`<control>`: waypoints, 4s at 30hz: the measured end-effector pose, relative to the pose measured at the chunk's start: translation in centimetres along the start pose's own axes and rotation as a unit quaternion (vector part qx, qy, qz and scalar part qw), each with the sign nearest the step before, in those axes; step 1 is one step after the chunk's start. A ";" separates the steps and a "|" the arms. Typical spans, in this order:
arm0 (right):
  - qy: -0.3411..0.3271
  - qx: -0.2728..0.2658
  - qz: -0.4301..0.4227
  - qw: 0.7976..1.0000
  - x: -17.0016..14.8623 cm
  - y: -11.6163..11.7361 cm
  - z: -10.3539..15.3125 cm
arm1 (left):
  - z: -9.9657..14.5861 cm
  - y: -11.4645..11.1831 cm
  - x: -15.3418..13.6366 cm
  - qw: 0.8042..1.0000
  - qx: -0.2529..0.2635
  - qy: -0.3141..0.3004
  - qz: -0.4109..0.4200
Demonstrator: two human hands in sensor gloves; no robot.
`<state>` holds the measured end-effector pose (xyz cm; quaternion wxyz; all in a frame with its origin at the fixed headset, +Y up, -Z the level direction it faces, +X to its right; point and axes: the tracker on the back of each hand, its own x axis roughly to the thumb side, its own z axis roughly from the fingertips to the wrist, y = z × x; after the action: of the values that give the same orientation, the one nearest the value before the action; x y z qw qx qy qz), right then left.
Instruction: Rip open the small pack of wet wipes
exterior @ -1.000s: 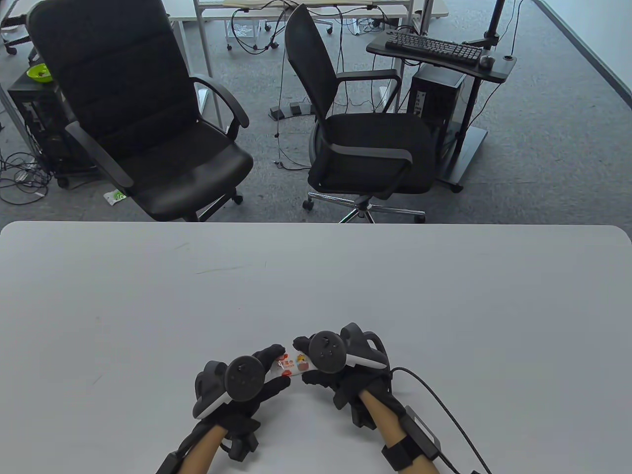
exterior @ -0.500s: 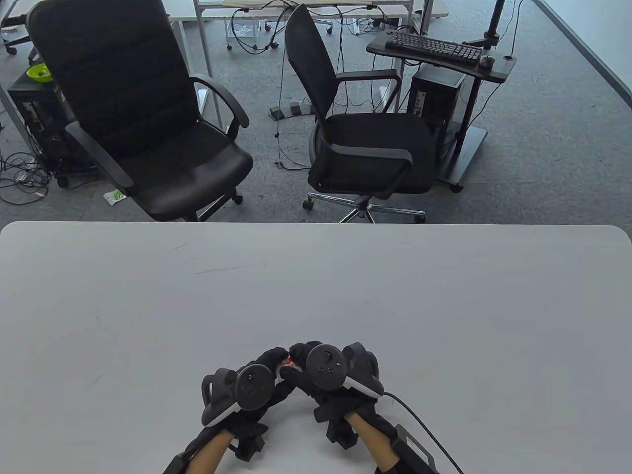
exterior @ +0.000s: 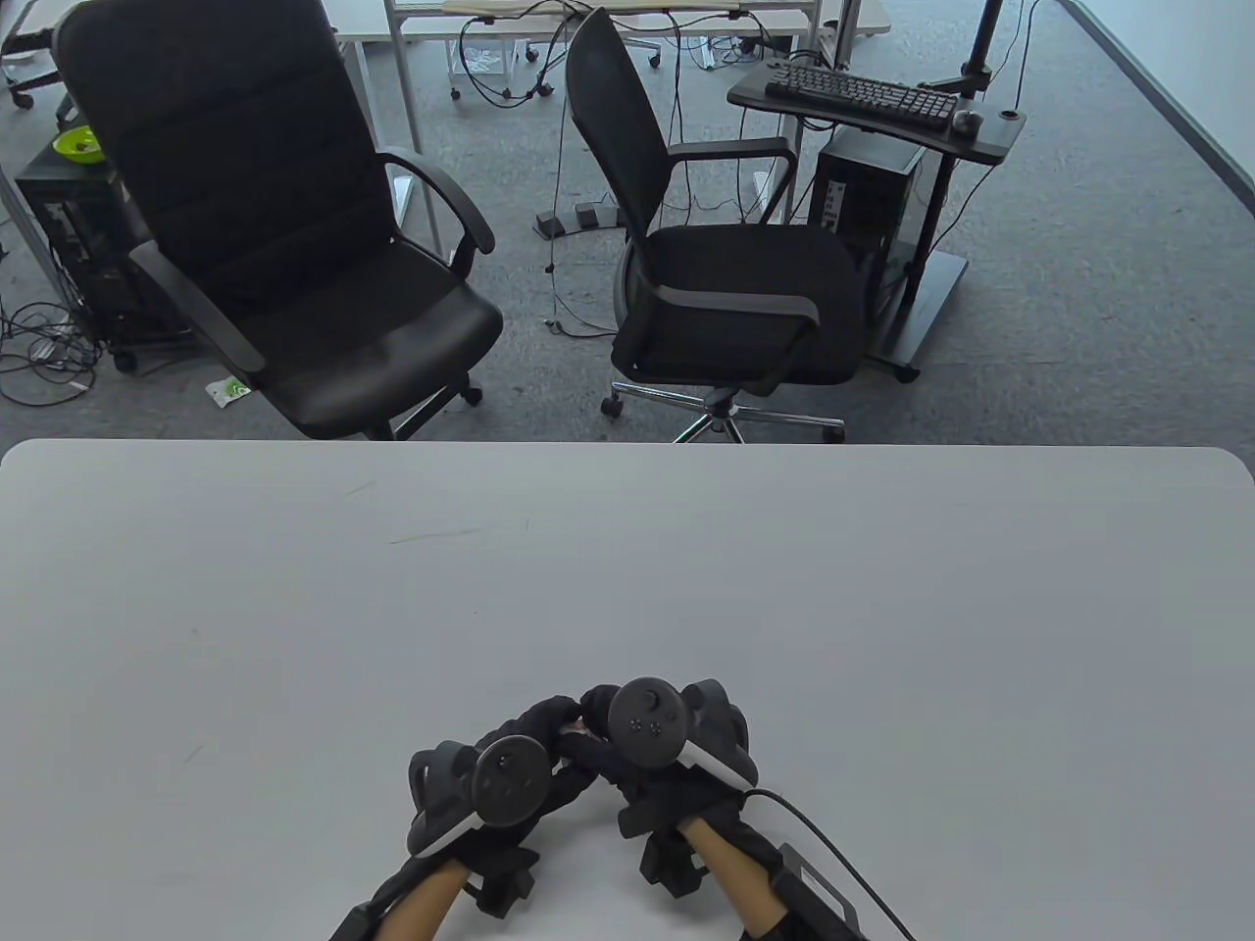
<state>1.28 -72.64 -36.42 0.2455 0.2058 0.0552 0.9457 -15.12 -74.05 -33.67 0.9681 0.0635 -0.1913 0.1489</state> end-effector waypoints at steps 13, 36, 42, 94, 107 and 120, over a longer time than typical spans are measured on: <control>-0.002 0.015 -0.039 0.999 -0.7 0.2 -0.1 | 0.1 -0.1 -0.1 1.000 -0.006 0.006 -0.003; -0.023 -0.026 0.014 0.999 -0.4 -0.2 0.1 | -0.2 0.3 -0.8 0.999 -0.031 0.016 0.020; -0.010 -0.029 0.004 1.000 -1.6 -0.3 -0.1 | -0.2 0.3 -1.1 0.999 -0.037 0.021 0.022; 0.116 0.024 0.263 0.957 -14.6 -5.8 6.7 | -11.9 -1.2 -0.7 0.983 -0.113 0.134 0.045; 0.121 0.037 0.262 0.957 -14.4 -5.4 6.5 | -12.3 -0.8 -1.7 0.976 -0.165 0.134 -0.045; 0.122 0.047 0.275 0.953 -13.9 -4.9 6.7 | -2.9 1.6 -5.5 0.964 -0.143 0.154 -0.161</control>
<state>17.32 -75.13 -36.37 -0.0425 0.1076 0.0702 0.9908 -19.46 -73.47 -38.42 0.9961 -0.0691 -0.0463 -0.0293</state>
